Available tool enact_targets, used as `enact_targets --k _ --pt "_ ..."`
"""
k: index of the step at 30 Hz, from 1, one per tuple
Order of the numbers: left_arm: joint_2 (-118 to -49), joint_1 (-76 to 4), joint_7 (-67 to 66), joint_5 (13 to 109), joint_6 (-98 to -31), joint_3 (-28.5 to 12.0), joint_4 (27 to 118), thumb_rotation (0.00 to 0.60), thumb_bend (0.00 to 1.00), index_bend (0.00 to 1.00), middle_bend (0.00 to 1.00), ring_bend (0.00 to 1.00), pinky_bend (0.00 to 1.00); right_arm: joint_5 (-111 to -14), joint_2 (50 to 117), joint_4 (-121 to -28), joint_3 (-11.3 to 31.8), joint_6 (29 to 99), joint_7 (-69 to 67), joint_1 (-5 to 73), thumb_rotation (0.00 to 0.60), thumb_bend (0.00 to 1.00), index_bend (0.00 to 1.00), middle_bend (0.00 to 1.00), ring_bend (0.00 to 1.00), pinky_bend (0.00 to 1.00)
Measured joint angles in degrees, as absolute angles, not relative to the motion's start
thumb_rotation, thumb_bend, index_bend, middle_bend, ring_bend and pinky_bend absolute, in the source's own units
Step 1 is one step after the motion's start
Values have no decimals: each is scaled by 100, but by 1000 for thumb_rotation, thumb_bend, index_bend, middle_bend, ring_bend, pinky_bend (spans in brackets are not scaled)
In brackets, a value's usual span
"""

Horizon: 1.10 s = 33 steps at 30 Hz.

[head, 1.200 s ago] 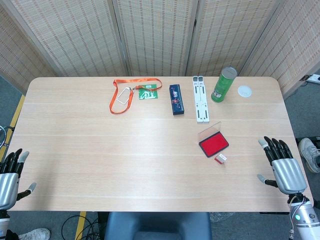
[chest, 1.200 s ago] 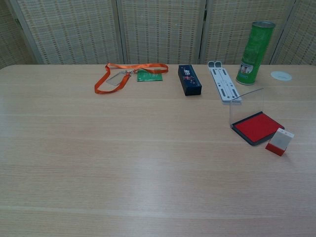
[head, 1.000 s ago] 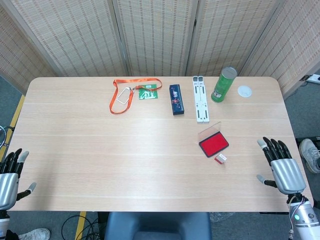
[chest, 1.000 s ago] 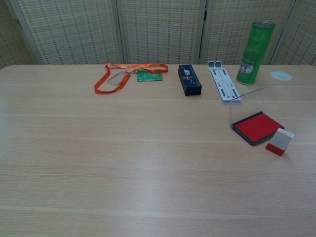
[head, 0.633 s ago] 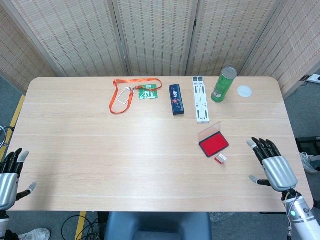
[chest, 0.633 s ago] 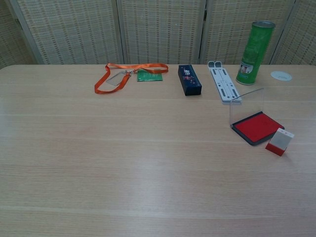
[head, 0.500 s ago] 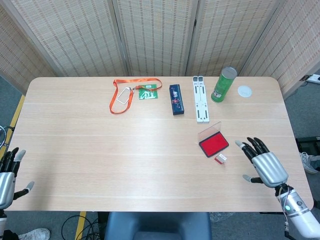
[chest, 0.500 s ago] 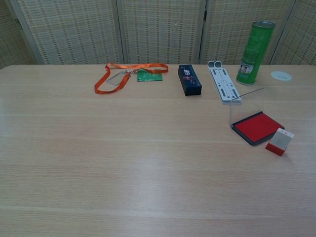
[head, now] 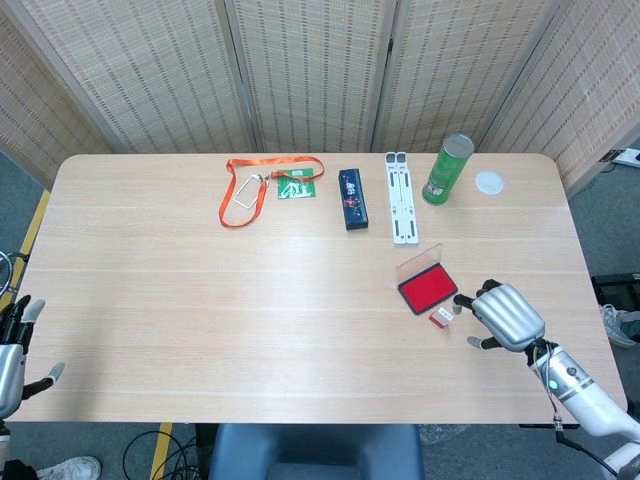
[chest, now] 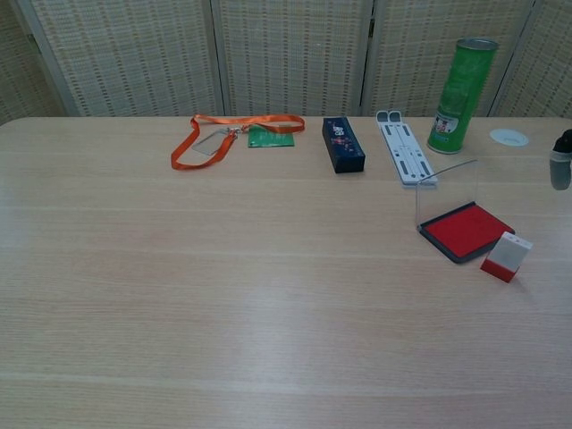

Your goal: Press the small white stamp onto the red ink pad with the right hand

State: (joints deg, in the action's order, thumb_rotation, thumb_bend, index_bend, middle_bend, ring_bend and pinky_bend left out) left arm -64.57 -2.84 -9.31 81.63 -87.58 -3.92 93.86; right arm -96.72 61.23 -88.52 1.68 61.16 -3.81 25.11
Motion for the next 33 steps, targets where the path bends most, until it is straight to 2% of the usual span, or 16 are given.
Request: enact_targets --k 2,6,12,16,18,23,33 --pt "-6453 -281 -924 8168 -8767 -395 9388 600 230 0 59 69 255 -9606 6073 -8883 171 5807 -352 2676 600 115 434 1000 716 437" --pt "-6453 -264 -914 8188 -8804 -393 9382 600 231 0 59 70 255 -9318 5967 -9008 176 5265 -200 2908 600 108 292 1000 719 438" --pt "-6453 -264 -941 8150 -8773 -395 9393 600 230 0 59 70 256 -8848 5834 -9115 158 4642 191 3161 600 101 271 1000 760 438" --pt "-6470 -264 -967 8159 -8778 -394 9386 600 230 0 59 70 256 -8537 5773 -9169 167 4416 431 3274 600 101 137 1000 762 438" --pt "-6476 -268 -983 8144 -8758 -392 9382 600 230 0 59 70 256 -8407 5739 -9201 167 4262 432 3338 600 101 108 1000 762 439" --pt "-6484 -272 -1009 8140 -8743 -387 9379 600 230 0 59 70 256 -8306 5883 -9024 162 4035 389 3493 600 104 114 1000 765 439" --pt "-6509 -273 -1091 8023 -8708 -416 9361 600 230 0 59 70 256 -8798 6465 -8135 36 3965 -519 3764 600 128 299 1000 765 439"
